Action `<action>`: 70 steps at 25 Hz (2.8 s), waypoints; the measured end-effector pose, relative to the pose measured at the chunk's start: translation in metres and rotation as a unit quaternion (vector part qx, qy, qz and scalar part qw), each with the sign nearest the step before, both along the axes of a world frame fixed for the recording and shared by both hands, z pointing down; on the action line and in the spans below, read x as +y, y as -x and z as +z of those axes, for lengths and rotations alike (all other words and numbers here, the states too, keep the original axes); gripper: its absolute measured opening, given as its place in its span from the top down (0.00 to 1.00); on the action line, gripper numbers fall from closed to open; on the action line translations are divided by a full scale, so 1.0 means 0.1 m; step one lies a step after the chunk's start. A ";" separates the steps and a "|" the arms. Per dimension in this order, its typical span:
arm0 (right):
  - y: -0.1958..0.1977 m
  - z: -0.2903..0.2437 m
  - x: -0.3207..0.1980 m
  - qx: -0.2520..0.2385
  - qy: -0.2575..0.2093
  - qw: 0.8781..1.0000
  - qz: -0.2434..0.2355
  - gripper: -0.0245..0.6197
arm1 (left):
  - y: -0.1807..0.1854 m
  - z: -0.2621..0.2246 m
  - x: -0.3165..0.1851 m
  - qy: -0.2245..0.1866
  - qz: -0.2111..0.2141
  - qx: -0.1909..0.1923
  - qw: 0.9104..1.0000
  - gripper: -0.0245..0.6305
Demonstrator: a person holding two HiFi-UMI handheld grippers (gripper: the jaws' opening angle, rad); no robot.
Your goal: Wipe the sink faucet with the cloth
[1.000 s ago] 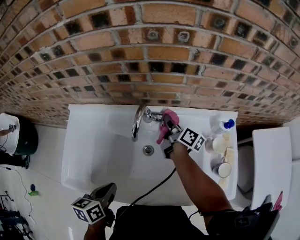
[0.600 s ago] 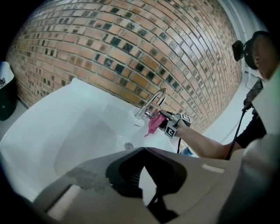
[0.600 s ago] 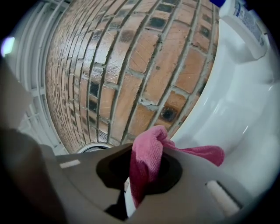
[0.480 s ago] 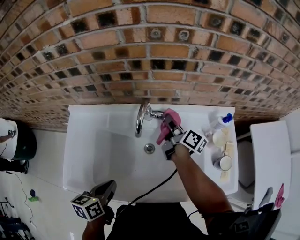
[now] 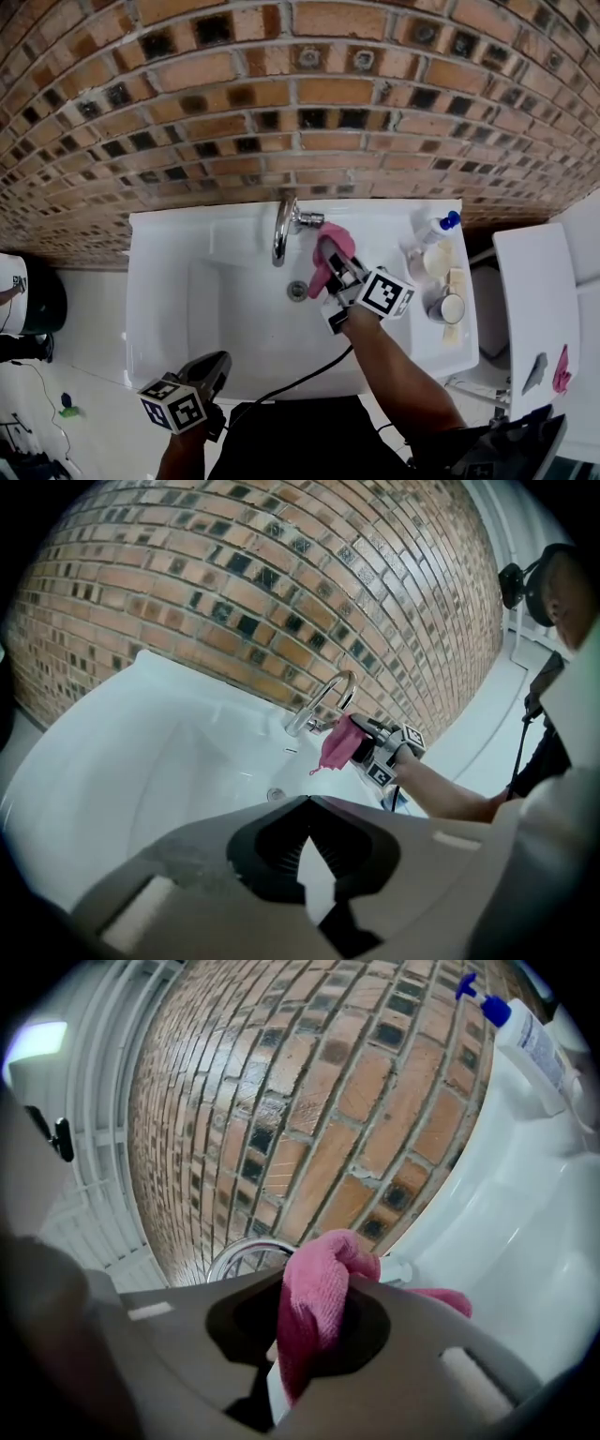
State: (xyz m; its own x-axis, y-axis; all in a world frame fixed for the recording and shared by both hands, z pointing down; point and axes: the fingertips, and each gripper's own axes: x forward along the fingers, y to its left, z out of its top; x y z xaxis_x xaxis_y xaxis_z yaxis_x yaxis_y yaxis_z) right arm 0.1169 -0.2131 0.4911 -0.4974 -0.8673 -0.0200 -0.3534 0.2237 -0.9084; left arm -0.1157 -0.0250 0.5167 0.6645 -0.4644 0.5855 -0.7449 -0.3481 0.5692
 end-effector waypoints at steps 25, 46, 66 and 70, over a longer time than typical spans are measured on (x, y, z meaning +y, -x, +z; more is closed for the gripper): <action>0.20 0.91 -0.66 -0.102 0.108 0.989 0.020 0.89 | 0.20 0.11 0.09 0.033 -0.054 -0.011 0.998 0.96; 0.33 1.22 -0.70 -0.072 0.136 0.987 0.044 0.89 | 0.26 0.10 0.23 0.033 -0.073 -0.013 0.997 0.96; 0.35 -0.30 -0.71 -0.234 -0.029 0.971 0.020 0.89 | 0.24 -0.03 0.26 0.002 -0.080 0.001 0.997 0.96; 0.35 -0.46 -0.65 -0.246 -0.050 0.968 0.005 0.89 | 0.24 -0.06 0.29 -0.005 -0.083 0.000 0.997 0.96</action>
State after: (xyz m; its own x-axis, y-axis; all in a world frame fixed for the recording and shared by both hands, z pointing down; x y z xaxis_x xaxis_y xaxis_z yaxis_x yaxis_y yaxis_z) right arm 0.0817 -0.2777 0.4451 -0.3980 -0.8530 -0.3375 0.1142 0.3189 -0.9409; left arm -0.1393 0.0045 0.5102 0.5778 -0.5747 0.5795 -0.7926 -0.2257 0.5664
